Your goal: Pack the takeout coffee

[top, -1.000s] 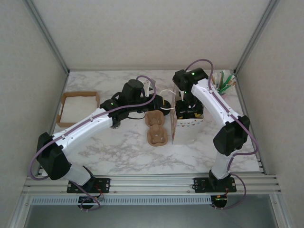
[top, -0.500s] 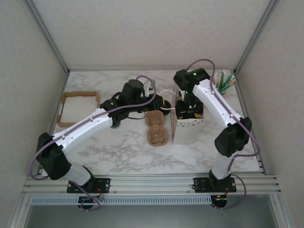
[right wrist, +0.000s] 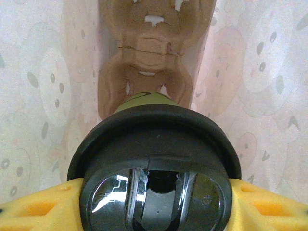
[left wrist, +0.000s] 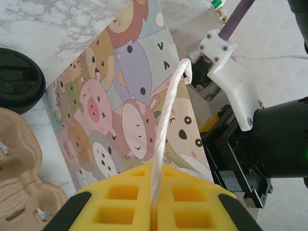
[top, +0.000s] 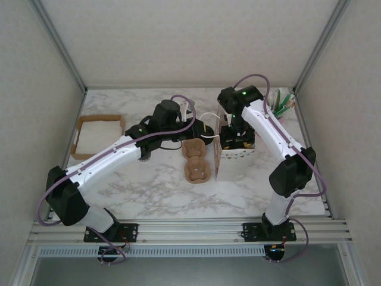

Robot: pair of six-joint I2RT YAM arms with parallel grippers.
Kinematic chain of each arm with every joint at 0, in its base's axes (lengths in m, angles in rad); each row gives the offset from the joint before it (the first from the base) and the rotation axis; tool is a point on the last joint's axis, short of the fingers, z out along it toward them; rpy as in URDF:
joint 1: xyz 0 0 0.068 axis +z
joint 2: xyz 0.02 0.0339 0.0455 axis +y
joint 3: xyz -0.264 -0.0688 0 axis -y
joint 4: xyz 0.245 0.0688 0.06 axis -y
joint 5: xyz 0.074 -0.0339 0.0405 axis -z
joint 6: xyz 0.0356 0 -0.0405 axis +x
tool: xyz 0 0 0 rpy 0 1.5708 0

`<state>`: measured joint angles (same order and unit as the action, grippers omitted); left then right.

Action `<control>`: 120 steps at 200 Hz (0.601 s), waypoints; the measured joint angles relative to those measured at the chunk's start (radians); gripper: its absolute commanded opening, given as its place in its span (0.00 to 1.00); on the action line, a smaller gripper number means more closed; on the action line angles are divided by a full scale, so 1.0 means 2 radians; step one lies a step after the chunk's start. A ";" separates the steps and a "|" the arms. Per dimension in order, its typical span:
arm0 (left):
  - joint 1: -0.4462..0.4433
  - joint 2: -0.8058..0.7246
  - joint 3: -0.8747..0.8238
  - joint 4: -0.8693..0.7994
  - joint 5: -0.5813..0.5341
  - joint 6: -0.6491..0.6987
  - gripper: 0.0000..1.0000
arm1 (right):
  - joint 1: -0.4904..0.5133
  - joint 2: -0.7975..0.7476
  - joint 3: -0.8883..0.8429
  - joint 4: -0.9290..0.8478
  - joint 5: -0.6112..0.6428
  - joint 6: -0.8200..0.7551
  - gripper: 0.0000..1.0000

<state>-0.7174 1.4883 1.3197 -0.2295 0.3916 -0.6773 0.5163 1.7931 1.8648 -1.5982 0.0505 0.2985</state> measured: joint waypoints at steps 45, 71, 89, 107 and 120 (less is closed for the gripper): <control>0.000 0.000 0.000 0.000 0.000 0.000 0.09 | 0.000 0.000 0.000 0.003 0.000 -0.001 0.64; 0.000 0.000 0.000 0.000 0.000 0.000 0.09 | 0.000 0.000 -0.001 0.005 0.000 -0.003 0.64; 0.000 0.000 0.000 0.000 0.000 0.000 0.09 | 0.000 0.000 -0.003 0.006 0.000 -0.004 0.64; 0.000 0.000 0.000 -0.001 0.000 0.000 0.09 | 0.000 0.000 -0.003 0.007 0.000 -0.006 0.64; 0.000 0.000 0.000 -0.002 -0.002 0.000 0.09 | 0.000 0.000 -0.003 0.008 0.000 -0.006 0.64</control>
<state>-0.7174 1.4883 1.3201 -0.2337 0.3882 -0.6773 0.5163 1.7931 1.8584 -1.5818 0.0505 0.2863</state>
